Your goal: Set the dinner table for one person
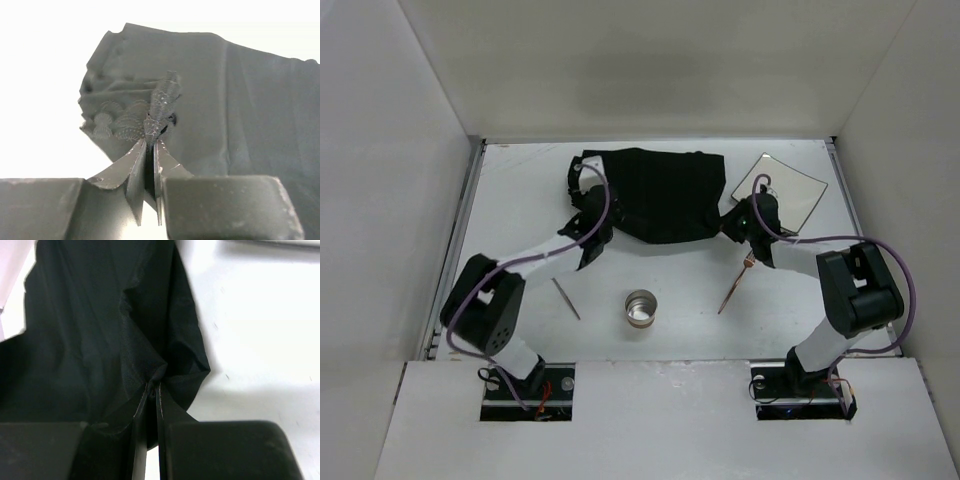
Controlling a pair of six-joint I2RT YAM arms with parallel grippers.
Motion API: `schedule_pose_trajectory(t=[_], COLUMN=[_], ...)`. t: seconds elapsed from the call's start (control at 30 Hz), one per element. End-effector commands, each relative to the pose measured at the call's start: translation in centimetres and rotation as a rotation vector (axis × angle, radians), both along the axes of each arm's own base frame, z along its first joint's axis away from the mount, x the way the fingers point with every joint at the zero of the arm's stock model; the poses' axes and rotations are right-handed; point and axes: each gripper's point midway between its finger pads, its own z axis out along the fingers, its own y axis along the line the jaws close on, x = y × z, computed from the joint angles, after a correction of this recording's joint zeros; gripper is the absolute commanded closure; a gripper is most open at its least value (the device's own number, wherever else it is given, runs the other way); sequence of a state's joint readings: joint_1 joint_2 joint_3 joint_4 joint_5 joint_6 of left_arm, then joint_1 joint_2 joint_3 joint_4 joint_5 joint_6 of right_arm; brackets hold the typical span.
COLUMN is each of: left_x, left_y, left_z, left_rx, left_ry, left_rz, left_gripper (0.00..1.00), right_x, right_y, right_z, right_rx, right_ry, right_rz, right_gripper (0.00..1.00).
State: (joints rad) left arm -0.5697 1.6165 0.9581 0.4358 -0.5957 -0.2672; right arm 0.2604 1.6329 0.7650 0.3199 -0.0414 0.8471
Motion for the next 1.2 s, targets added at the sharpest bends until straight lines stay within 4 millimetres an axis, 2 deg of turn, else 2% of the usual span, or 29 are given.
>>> schedule_pose_trajectory(t=[0.0,0.13,0.27,0.43,0.47,0.57,0.63,0.7,0.83,0.97,1.07,1.17], left_x=[-3.3,-7.4,-10.7,-12.7,-12.8,-13.3,-13.6,-13.6,-12.6,-11.0,-9.9,-9.5], left_y=[3.0,6.2,7.2,8.2,8.4,8.9,9.1,9.0,7.1,4.7,3.9,4.2], left_z=[-0.2,-0.9,-3.0,-4.4,-4.2,-2.9,-2.0,-1.8,-3.0,-4.1,-5.0,-6.6], left_rx=[-0.151,-0.217,-0.235,-0.238,-0.242,-0.24,-0.241,-0.239,-0.212,-0.235,-0.251,-0.279], left_ry=[-0.078,-0.101,-0.054,-0.019,-0.023,-0.044,-0.064,-0.06,0.014,0.057,0.069,0.085], left_rz=[0.153,0.235,0.242,0.244,0.241,0.239,0.235,0.225,0.16,0.1,0.079,0.089], left_gripper=[0.93,0.9,0.8,0.71,0.68,0.58,0.57,0.54,0.49,0.48,0.48,0.48], right_x=[-0.5,-1.9,-3.0,-4.8,-5.2,-6.7,-7.3,-7.7,-7.7,-7.8,-7.7,-7.9], right_y=[-0.4,-0.7,-0.8,-0.6,-0.5,-0.7,-1.1,-2.2,-3.9,-4.1,-2.0,0.2], right_z=[0.9,0.0,-1.3,-1.5,-1.5,-1.7,-1.4,-0.4,2.5,5.7,5.2,3.4], right_rx=[0.029,0.025,0.022,0.01,0.009,-0.013,-0.036,-0.07,-0.174,-0.294,-0.321,-0.291], right_ry=[-0.036,-0.015,0.019,0.023,0.022,0.028,0.024,-0.009,-0.08,-0.157,-0.145,-0.098], right_rz=[-0.038,-0.053,-0.046,-0.027,-0.024,-0.009,-0.005,-0.035,-0.103,-0.142,-0.07,0.001], right_gripper=[0.86,0.85,0.85,0.82,0.8,0.59,0.51,0.45,0.43,0.4,0.39,0.56])
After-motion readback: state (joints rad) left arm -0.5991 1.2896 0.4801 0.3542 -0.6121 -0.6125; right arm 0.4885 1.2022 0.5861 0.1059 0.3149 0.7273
